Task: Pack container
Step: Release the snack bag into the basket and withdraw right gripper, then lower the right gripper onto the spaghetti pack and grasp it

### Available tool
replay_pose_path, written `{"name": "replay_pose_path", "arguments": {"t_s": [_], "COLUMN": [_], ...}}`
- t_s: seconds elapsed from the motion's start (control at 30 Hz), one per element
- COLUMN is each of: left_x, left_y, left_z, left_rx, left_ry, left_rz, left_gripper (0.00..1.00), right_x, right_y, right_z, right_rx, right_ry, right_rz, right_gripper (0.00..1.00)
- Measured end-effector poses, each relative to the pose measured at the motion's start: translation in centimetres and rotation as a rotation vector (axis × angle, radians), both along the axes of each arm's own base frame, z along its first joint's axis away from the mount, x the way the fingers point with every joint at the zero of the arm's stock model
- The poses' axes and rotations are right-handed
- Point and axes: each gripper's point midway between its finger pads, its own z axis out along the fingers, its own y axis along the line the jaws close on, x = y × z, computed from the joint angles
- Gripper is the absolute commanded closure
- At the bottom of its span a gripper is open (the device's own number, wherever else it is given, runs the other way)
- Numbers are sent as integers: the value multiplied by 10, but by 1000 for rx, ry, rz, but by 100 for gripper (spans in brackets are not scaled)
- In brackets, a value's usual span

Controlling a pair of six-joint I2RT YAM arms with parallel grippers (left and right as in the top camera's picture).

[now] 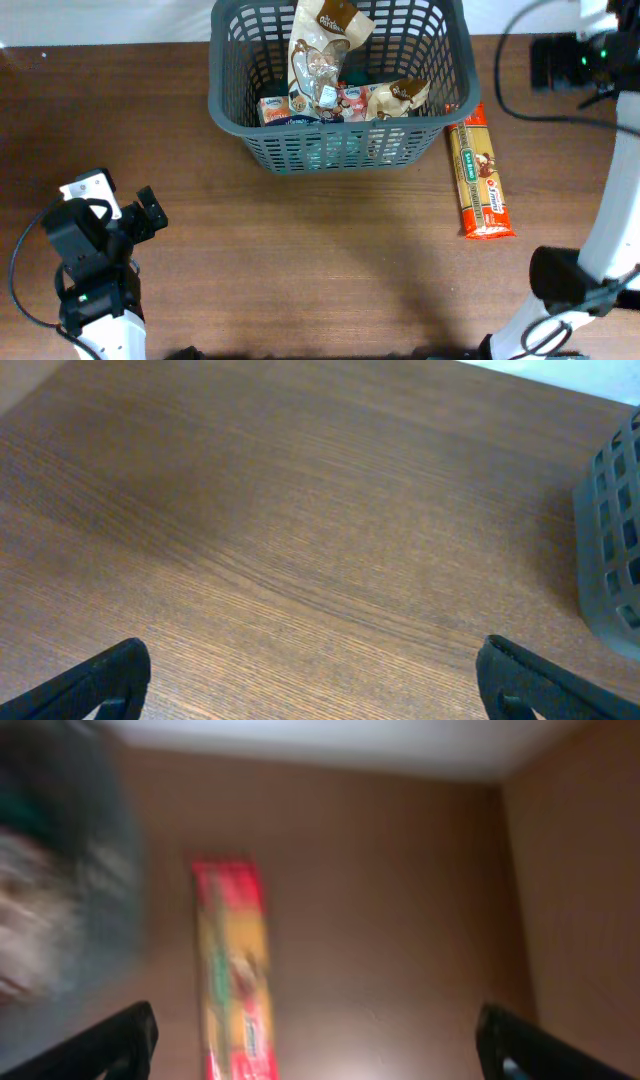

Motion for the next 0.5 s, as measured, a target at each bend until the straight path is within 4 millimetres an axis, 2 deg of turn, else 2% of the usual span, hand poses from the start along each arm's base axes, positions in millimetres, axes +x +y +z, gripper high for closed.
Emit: {"name": "replay_pose_path", "arguments": {"t_s": [0.1,0.2,0.33,0.5], "left_x": [0,0,0,0], "left_y": [-1,-1,-1,-1], "left_z": [0,0,0,0], "left_rx": [-2,-2,-2,-2], "left_ry": [-1,-1,-1,-1], "left_rz": [-3,-3,-3,-3], "left_gripper": [1,1,1,1], "right_x": [-13,-20,-34,-72], "right_y": [-28,-38,-28,-4], "right_z": [-33,-58,-100,-174], "right_rx": [45,149,297,415], "right_ry": [122,181,311,599], "right_rz": [-107,-151,-149,-112], "right_gripper": [1,1,1,1]}}
